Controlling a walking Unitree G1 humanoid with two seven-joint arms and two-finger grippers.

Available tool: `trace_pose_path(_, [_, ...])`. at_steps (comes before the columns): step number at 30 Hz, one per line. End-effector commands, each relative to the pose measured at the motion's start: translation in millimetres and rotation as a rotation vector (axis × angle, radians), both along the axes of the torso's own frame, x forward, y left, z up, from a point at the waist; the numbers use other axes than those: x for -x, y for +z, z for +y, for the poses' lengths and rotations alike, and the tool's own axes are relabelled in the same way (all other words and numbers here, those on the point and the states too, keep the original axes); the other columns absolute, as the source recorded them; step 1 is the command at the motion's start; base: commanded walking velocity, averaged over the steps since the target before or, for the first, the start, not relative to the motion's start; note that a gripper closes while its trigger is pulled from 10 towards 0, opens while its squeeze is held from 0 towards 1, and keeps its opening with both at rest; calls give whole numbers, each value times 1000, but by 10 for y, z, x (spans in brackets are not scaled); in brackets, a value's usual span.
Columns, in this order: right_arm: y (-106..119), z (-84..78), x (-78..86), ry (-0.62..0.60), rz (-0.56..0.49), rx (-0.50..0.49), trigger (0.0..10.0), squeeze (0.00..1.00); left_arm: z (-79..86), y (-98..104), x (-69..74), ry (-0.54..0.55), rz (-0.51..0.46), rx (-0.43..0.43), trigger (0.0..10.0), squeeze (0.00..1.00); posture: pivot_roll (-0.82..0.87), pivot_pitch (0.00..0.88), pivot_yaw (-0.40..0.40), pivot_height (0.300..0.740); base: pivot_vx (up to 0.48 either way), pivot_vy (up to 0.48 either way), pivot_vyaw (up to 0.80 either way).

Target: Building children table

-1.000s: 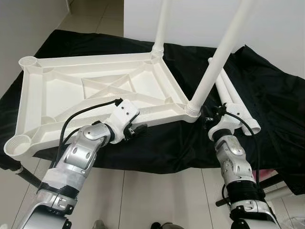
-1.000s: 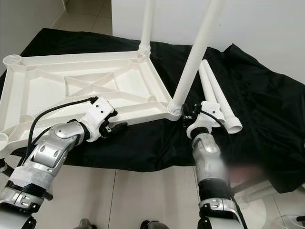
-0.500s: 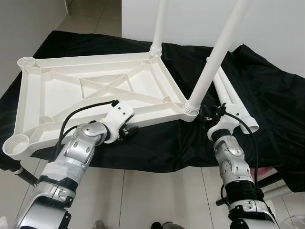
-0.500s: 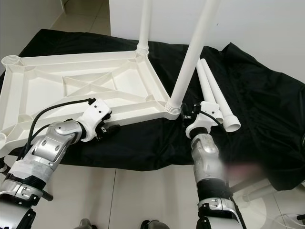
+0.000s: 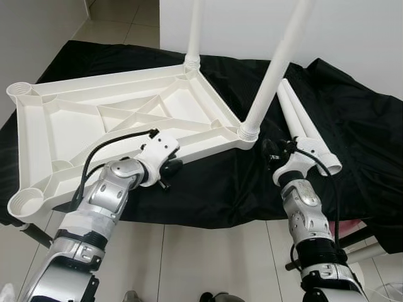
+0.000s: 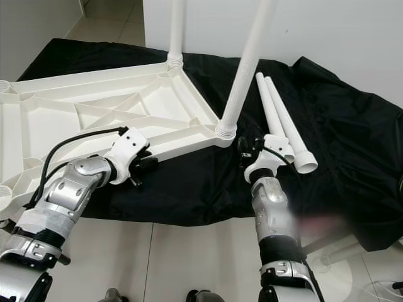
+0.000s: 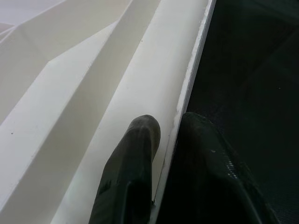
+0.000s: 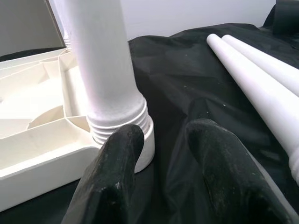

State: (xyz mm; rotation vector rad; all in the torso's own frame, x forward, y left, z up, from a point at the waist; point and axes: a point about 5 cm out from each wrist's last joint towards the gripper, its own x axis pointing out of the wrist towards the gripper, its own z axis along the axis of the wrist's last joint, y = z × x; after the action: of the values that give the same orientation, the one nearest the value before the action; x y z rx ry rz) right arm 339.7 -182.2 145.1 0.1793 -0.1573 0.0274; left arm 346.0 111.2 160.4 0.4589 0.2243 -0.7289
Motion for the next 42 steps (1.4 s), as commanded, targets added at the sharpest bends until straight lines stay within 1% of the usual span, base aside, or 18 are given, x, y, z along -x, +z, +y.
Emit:
trace_pose_path(1, [-10, 15, -10, -7, 0, -9, 10000, 0, -124, -7, -44, 92, -63, -4, 0, 0, 22, 105, -79, 740, 0, 0, 0])
trace_pose_path(4, [-11, 23, -11, -7, 0, -9, 10000, 0, -218, 20, -42, 73, -78, 7, 0, 0, 21, 104, -76, 740, 0, 0, 0])
trace_pose_path(5, [-11, 24, -10, -8, -1, -10, 10000, 0, -263, 32, -41, 66, -85, 10, 8902, 0, 20, 104, -75, 740, 0, 0, 0])
trace_pose_path(6, [-11, 24, -10, -8, -1, -10, 10000, 0, -263, 32, -41, 66, -85, 10, 8902, 0, 20, 104, -75, 740, 0, 0, 0])
trace_pose_path(7, [-10, 24, -10, -9, -1, -11, 10000, 0, -299, 41, -43, 61, -88, 10, 10000, 0, 18, 104, -74, 740, 0, 0, 0])
trace_pose_path(12, [-14, 14, -6, -17, -3, -12, 10000, 0, -378, 62, -42, 44, -91, 26, 10000, 0, 14, 101, -66, 740, 0, 0, 0])
trace_pose_path(13, [-16, 12, -4, -19, -3, -12, 10000, 0, -382, 69, -44, 45, -87, 38, 10000, 67, 13, 100, -64, 740, 0, 0, 0])
trace_pose_path(15, [-17, 11, -4, -21, -3, -12, 10000, 0, -383, 73, -46, 46, -85, 45, 10000, 67, 13, 100, -64, 740, 0, 0, 0])
trace_pose_path(16, [-18, 12, -2, -22, -4, -13, 10000, 0, -385, 87, -44, 45, -70, 82, 10000, 1000, 12, 100, -62, 740, 0, 0, 0])
trace_pose_path(21, [-22, 17, -2, -25, -4, -14, 10000, 0, -388, 129, -49, 48, -61, 124, 10000, 1000, 13, 99, -60, 740, 0, 0, 0])
trace_pose_path(22, [-24, 18, -2, -26, -3, -13, 10000, 0, -389, 146, -45, 41, -56, 144, 10000, 847, 13, 99, -60, 740, 0, 0, 0])
trace_pose_path(26, [-24, 19, -2, -26, -3, -13, 10000, 0, -389, 156, -41, 36, -53, 156, 10000, 847, 13, 99, -60, 740, 0, 0, 0])
trace_pose_path(27, [-25, 21, -4, -25, -3, -13, 10000, 0, -361, 210, -35, 28, -48, 202, 10000, 0, 15, 100, -61, 740, 0, 0, 0])
trace_pose_path(28, [-25, 23, -6, -22, -2, -11, 10000, 0, -251, 323, -41, 27, -49, 276, 10000, 0, 16, 100, -62, 740, 0, 0, 0])
trace_pose_path(30, [-25, 23, -6, -22, -2, -11, 10000, 0, -251, 323, -41, 27, -49, 276, 10000, 0, 16, 100, -62, 740, 0, 0, 0])
trace_pose_path(31, [-26, 24, -7, -22, -2, -11, 10000, 0, -186, 360, -54, 40, -53, 292, 10000, 0, 16, 100, -62, 740, 0, 0, 0])
trace_pose_path(32, [-26, 24, -7, -22, -2, -11, 10000, 0, -186, 360, -54, 40, -53, 292, 10000, 0, 16, 100, -62, 740, 0, 0, 0])
trace_pose_path(42, [-36, 59, -20, -11, 3, -13, 10000, 0, 279, 416, -155, 175, -90, 228, 10000, 0, 30, 103, -66, 740, 0, 0, 0])
